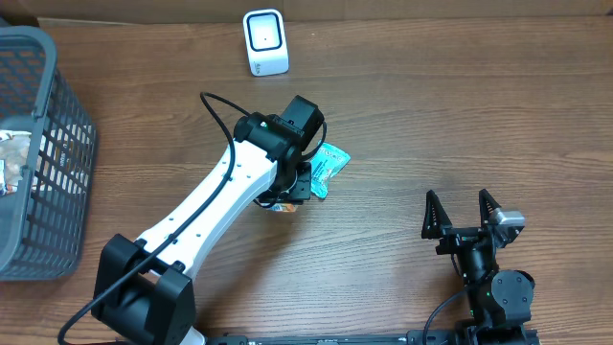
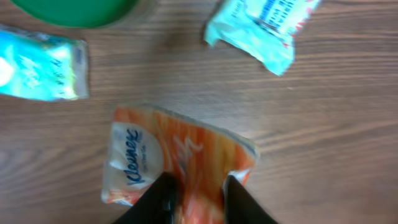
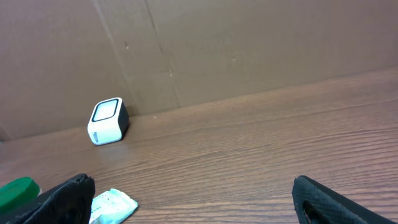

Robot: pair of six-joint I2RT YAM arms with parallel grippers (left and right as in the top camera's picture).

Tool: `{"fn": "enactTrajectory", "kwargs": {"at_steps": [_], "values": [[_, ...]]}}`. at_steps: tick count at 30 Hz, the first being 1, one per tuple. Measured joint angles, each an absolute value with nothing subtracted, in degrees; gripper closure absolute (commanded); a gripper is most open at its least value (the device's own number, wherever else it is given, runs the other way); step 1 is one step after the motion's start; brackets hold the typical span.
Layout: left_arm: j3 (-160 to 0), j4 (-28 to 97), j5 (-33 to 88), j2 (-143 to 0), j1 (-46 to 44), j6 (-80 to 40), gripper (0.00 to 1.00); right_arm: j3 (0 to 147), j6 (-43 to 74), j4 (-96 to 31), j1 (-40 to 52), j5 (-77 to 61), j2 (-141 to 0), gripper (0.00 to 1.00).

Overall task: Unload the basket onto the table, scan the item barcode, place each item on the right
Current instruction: 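Carry the orange pack to the scanner and drop it on the table, then reach the left gripper into the basket and grasp the bread bag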

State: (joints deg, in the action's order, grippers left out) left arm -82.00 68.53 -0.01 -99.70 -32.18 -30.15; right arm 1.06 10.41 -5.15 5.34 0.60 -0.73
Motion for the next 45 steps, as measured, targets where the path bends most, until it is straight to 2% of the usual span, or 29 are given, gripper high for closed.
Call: {"fn": "enactTrajectory", "kwargs": {"at_steps": [1, 3, 10, 14, 23, 28, 32, 36, 42, 45], "values": [[-82.0, 68.5, -1.0, -99.9, -32.2, -30.6, 0.48, 1.1, 10.4, -5.1, 5.3, 0.6, -0.7, 0.0], [-82.0, 68.4, -2.3, -100.1, -32.2, -31.0, 0.45, 1.1, 10.4, -5.1, 5.3, 0.6, -0.7, 0.0], [-82.0, 66.0, -4.4, -100.3, -32.2, -31.2, 0.47, 1.1, 10.4, -5.1, 5.3, 0.6, -0.7, 0.0], [-84.5, 69.8, -4.8, -100.6, -31.8, -31.1, 0.48, 1.1, 10.4, -5.1, 5.3, 0.6, -0.7, 0.0], [-112.2, 84.7, -6.0, -101.2, -24.7, -26.9, 0.44, 1.1, 10.4, -5.1, 5.3, 0.6, -0.7, 0.0], [-127.7, 90.3, -6.9, -101.2, -14.5, -24.4, 0.38, 1.1, 10.4, -5.1, 5.3, 0.6, -0.7, 0.0], [-134.9, 91.9, -7.2, -101.2, -2.7, -23.5, 0.33, 1.1, 10.4, -5.1, 5.3, 0.6, -0.7, 0.0], [-136.3, 92.1, -7.2, -101.2, 9.1, -24.0, 0.27, 1.1, 10.4, -5.1, 5.3, 0.6, -0.7, 0.0], [-136.3, 91.5, -4.4, -101.2, 26.0, -26.0, 0.1, 1.1, 10.4, -5.1, 5.3, 0.6, -0.7, 0.0], [-136.3, 90.4, -1.5, -101.2, 32.6, -26.7, 0.07, 1.1, 10.4, -5.1, 5.3, 0.6, -0.7, 0.0]]}}
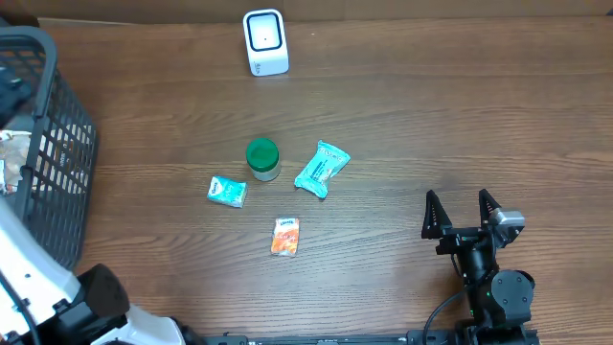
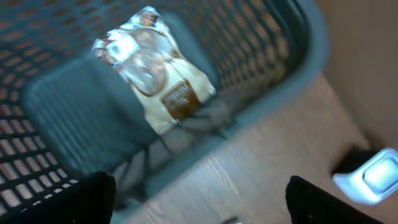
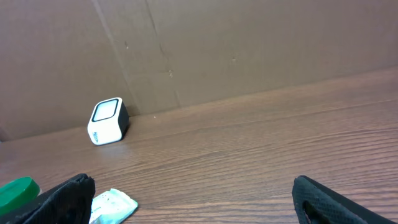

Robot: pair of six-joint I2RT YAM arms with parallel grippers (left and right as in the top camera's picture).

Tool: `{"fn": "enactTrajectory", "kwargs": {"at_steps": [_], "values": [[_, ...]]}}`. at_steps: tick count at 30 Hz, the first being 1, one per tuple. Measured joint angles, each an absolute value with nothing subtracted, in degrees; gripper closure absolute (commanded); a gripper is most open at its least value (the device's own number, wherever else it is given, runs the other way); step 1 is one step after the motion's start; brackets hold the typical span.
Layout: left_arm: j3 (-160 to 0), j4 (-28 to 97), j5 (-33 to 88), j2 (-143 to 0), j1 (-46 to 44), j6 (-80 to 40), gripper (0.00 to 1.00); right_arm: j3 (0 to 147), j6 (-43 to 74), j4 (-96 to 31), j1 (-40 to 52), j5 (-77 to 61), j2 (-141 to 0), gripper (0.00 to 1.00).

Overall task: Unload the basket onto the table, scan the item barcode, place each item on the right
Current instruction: 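Reach the left gripper into the basket and grasp the bread bag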

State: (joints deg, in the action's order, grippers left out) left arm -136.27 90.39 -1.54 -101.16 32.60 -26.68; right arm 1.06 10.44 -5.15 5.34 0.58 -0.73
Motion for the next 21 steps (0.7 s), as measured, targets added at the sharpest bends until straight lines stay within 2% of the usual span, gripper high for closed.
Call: {"fn": "enactTrajectory", "kwargs": {"at_steps": [3, 8, 12, 21], "values": [[-136.3, 90.1, 1.7, -101.8, 38.4, -26.7, 0.05, 1.1, 10.4, -5.1, 5.3, 0.6, -0.7, 0.0], [-136.6, 90.2, 6.5, -107.2, 43.7, -25.6, 0.11, 1.1, 10.4, -5.1, 5.3, 0.6, -0.7, 0.0], [-136.6, 91.5, 8.2, -114.6, 44.5, -24.1, 0.14, 1.1, 10.4, -5.1, 5.3, 0.6, -0.7, 0.0], [-136.4, 91.5, 8.1, -124.3, 44.5, -22.4, 0.13, 1.1, 10.5, -5.1, 5.3, 0.6, -0.7, 0.0]]}}
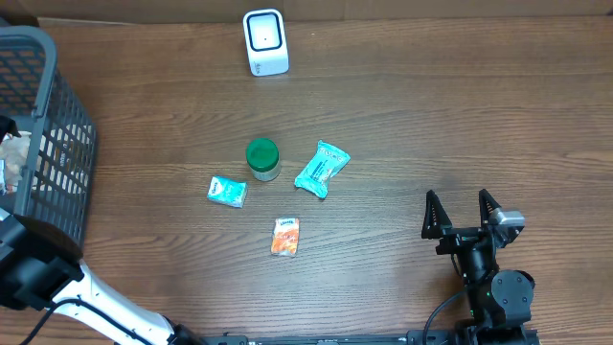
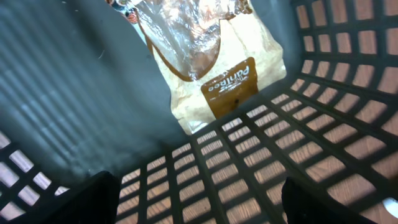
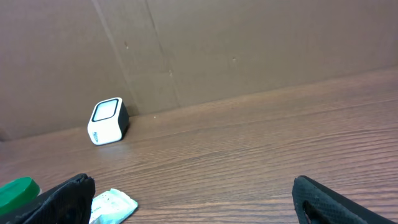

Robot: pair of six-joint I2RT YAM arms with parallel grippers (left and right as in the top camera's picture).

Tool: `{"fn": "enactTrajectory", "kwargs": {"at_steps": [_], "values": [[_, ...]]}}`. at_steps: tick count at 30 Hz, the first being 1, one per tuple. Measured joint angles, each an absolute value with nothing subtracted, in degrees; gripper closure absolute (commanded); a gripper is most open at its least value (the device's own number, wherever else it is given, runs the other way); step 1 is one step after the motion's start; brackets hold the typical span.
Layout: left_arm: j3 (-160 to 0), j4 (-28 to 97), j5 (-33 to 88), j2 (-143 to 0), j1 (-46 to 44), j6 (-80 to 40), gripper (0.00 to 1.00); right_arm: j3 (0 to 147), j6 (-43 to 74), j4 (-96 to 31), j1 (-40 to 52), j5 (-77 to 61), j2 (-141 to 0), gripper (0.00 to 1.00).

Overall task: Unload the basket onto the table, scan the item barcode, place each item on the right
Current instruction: 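Reach the left gripper into the basket and grasp the bread bag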

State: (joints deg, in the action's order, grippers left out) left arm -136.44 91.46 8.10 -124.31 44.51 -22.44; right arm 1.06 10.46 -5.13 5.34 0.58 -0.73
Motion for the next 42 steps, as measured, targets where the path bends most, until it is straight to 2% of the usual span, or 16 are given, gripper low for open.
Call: {"fn": "enactTrajectory", "kwargs": {"at_steps": [6, 19, 31, 34, 42], "values": [[-134.5, 87.7, 7.9, -126.6, 44.5, -22.3, 0.13, 1.1, 10.4, -5.1, 5.3, 0.6, -0.7, 0.0], [-114.0, 67.6, 7.2, -126.8, 43.9, -22.3, 0.11, 1.1, 10.4, -5.1, 5.3, 0.6, -0.7, 0.0], [-102.0, 56.2, 4.4, -126.7, 42.1, -22.3, 0.09, 1.1, 10.4, -5.1, 5.3, 0.6, -0.7, 0.0], [-100.3, 53.2, 2.3, -126.1, 42.0, -22.2, 0.16, 1.1, 10.4, -5.1, 5.3, 0.6, -0.7, 0.0], [-97.6, 50.6, 0.2, -124.9, 42.0, -21.4, 0.8, 1.1, 10.4, -5.1, 5.3, 0.6, -0.7, 0.0]]}}
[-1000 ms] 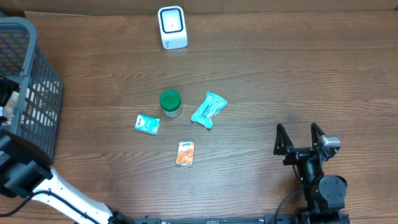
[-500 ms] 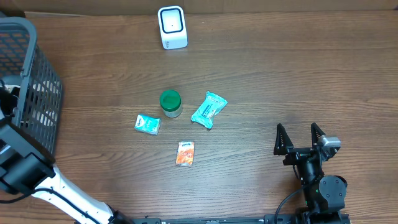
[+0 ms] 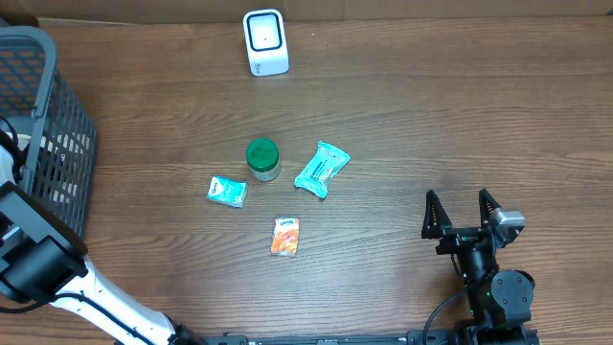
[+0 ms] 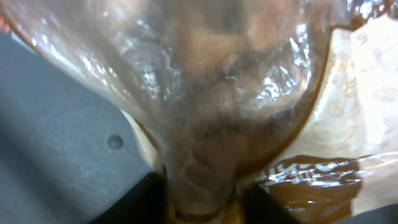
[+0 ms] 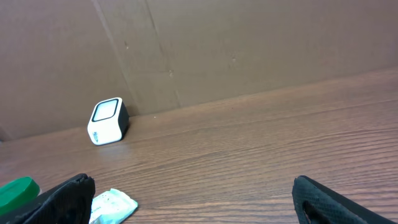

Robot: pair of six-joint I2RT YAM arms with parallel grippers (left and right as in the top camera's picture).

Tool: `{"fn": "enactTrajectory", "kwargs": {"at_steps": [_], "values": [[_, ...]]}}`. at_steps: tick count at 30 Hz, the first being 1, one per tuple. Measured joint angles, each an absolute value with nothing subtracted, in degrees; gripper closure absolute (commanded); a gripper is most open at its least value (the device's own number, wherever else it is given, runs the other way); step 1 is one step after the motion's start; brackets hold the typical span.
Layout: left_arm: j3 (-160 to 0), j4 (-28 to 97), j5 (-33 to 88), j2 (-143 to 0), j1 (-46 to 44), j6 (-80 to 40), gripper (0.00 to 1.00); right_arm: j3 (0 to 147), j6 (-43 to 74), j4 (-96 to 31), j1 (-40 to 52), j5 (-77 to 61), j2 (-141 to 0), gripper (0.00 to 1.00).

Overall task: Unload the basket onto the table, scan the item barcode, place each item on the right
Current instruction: 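Reach the left gripper into the basket and grasp the bread bag, then lift the bread bag out and carry it toward the scanner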

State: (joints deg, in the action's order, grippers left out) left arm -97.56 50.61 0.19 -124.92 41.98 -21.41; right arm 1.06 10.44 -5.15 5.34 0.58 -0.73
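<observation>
A snack bag (image 4: 211, 93) of clear plastic with brown and cream print fills the left wrist view. It lies on the grey floor of the basket (image 4: 56, 124). My left gripper (image 4: 202, 190) is shut on the bag, its clear plastic pinched between the black fingers (image 4: 146, 199). In the overhead view the left arm (image 3: 24, 249) reaches into the basket (image 3: 57, 144), where the gripper and bag are hidden. The white scanner (image 3: 265, 42) stands at the table's back edge. My right gripper (image 3: 464, 213) rests open at the front right, holding nothing.
On the table's middle lie a green-lidded jar (image 3: 262, 158), a teal packet (image 3: 322, 169), a small teal packet (image 3: 227, 191) and an orange tissue pack (image 3: 285, 235). The right wrist view shows the scanner (image 5: 107, 121) before a cardboard wall (image 5: 249, 43).
My left gripper was open a little above the bag inside the basket. Now it is down on the bag and shut on its clear plastic. The right arm has not moved.
My left gripper was shut on the orange tissue pack at the table's middle. Then the pack lay on the table and the gripper was open over the basket. After that it was inside the basket above the snack bag, and now it grips the bag.
</observation>
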Motion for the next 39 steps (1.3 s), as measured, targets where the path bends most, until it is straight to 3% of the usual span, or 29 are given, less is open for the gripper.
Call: {"fn": "enactTrajectory", "kwargs": {"at_steps": [3, 13, 23, 39], "values": [[-97.5, 50.5, 0.3, -124.9, 42.0, -21.0, 0.96, 1.1, 10.4, -5.1, 5.3, 0.6, -0.7, 0.0], [-99.6, 58.0, 0.4, -125.1, 42.0, -20.9, 0.96, 1.1, 10.4, -5.1, 5.3, 0.6, -0.7, 0.0], [-114.7, 70.0, 0.4, -123.8, 42.0, -20.9, 0.96, 1.1, 10.4, -5.1, 5.3, 0.6, -0.7, 0.0], [-124.2, 69.1, 9.2, -91.3, 40.9, -22.5, 0.96, 1.1, 10.4, -5.1, 5.3, 0.6, -0.7, 0.0]]}}
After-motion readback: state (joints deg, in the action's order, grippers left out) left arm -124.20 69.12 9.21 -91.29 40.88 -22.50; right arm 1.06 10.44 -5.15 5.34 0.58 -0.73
